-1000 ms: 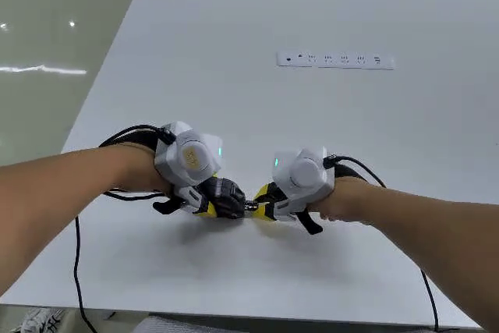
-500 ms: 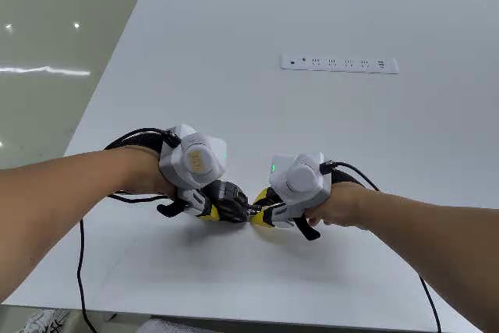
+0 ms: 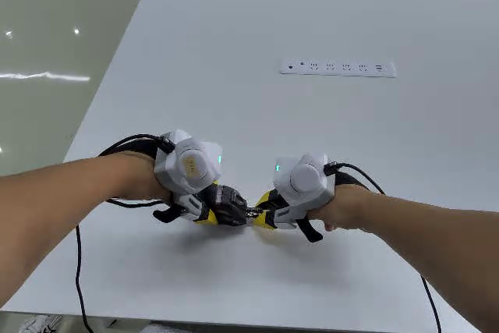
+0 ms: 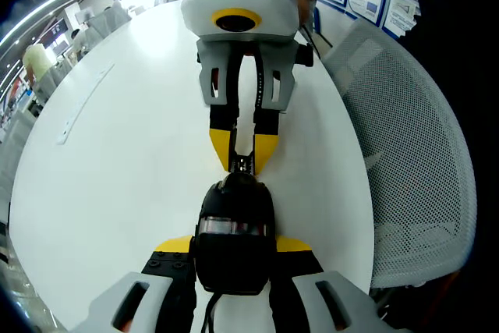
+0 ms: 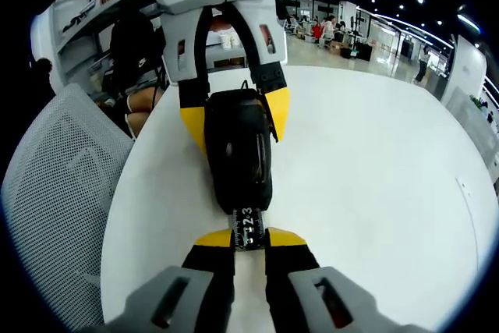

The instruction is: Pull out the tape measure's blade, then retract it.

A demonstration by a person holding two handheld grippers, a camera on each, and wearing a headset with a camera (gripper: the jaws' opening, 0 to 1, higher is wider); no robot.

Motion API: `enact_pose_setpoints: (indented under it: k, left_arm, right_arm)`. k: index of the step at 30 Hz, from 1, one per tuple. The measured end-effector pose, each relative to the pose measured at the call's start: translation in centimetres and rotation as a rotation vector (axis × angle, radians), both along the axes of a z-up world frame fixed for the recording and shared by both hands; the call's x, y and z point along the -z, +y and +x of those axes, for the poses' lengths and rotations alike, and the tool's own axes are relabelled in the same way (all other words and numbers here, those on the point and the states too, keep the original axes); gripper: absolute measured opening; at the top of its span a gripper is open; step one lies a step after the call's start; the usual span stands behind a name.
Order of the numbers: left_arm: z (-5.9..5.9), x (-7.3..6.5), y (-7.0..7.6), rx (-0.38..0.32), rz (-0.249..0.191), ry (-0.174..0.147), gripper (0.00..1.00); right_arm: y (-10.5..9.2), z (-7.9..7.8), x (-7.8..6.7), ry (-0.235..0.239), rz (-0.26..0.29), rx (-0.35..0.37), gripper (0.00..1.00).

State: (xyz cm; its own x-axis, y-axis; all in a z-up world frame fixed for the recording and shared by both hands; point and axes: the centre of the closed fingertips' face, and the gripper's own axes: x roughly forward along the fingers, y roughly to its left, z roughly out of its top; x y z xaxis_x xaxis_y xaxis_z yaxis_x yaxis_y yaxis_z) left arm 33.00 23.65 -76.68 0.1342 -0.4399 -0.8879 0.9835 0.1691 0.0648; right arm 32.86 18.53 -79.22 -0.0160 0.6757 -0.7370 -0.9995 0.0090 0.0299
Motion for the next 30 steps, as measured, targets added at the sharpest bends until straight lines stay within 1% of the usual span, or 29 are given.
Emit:
enact_pose_setpoints:
  k: [10,16,20,24,30]
  left_arm:
    - [0.0,0.0,0.0,0.003,0.007,0.0,0.32]
    - [0.0,0.0,0.0,0.004,0.006,-0.004,0.32]
    - [0.0,0.0,0.0,0.004,0.005,-0.004,0.32]
    - [0.1,0.0,0.0,-0.004,0.006,-0.006,0.32]
    - [0.1,0.0,0.0,-0.008,0.007,-0.006,0.32]
  right_arm:
    - [-1.0,0.3,0.2,-0.01,-0.022,-0.003,0.13]
    - [-1.9,0.3,0.2,-0.009,-0.038,0.005,0.13]
    - [-1.9,0.3,0.2,-0.009,-0.039,0.005,0.13]
    - [-2.6,0.4,0.3,-0.004,-0.057,0.016,0.12]
    - [-3.1,0.6,0.2,-0.012,-0.064,0.021,0.13]
